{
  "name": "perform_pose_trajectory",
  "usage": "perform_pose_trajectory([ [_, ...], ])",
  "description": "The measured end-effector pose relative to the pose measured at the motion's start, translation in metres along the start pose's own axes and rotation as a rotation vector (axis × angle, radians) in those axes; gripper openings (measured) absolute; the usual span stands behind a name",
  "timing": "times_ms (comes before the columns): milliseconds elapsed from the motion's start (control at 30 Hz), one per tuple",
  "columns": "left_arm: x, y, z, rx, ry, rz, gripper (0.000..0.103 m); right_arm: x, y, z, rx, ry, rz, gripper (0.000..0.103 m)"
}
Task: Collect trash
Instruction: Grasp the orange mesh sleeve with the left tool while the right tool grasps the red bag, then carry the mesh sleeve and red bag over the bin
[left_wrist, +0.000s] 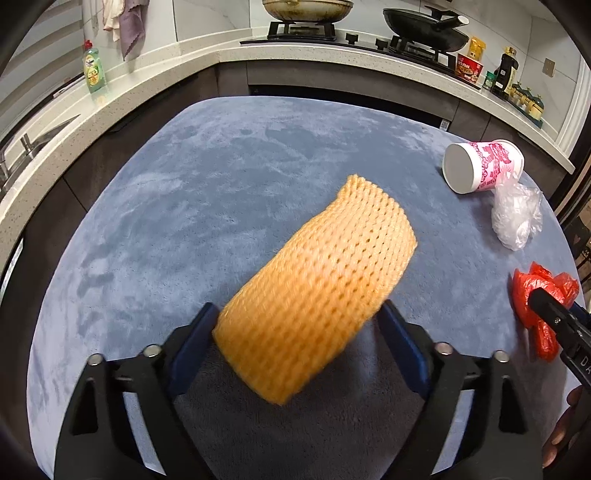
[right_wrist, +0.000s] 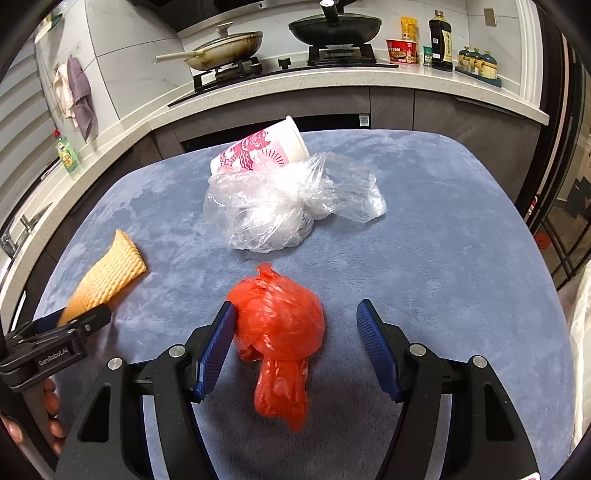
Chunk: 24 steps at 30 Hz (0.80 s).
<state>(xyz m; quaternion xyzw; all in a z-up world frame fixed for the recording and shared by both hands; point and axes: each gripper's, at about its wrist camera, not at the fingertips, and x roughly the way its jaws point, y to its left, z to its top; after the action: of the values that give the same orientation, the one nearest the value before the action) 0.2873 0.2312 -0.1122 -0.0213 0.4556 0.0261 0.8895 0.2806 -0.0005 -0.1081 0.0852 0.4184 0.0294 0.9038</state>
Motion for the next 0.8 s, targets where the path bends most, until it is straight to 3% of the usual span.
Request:
perform_pose_trajectory([
  [100,-0.001,0.001,0.002,0.004,-0.007,0.017,0.053,0.001,-0.001,0.000,0.000,0.001,0.015,0.053],
  [167,-0.003,0.002,0.004,0.007,-0.007,0.016,0.033,0.000,0.001,0.000,-0.007,0.001,0.026,0.039],
  [200,-0.004,0.002,0.005,0.010,-0.006,0.015,0.020,-0.001,0.002,0.000,-0.011,0.001,0.029,0.038],
  [233,-0.005,0.003,0.006,0.008,-0.005,0.009,0.014,-0.003,0.003,0.000,-0.016,-0.002,0.026,0.037],
  [500,-0.030,-0.019,0.006,0.027,-0.020,-0.063,0.009,-0.038,-0.013,0.001,0.012,-0.064,0.022,0.035],
  [800,-0.078,-0.089,-0.003,0.116,-0.063,-0.166,0.009,-0.093,-0.066,0.001,0.090,-0.148,-0.025,0.035],
])
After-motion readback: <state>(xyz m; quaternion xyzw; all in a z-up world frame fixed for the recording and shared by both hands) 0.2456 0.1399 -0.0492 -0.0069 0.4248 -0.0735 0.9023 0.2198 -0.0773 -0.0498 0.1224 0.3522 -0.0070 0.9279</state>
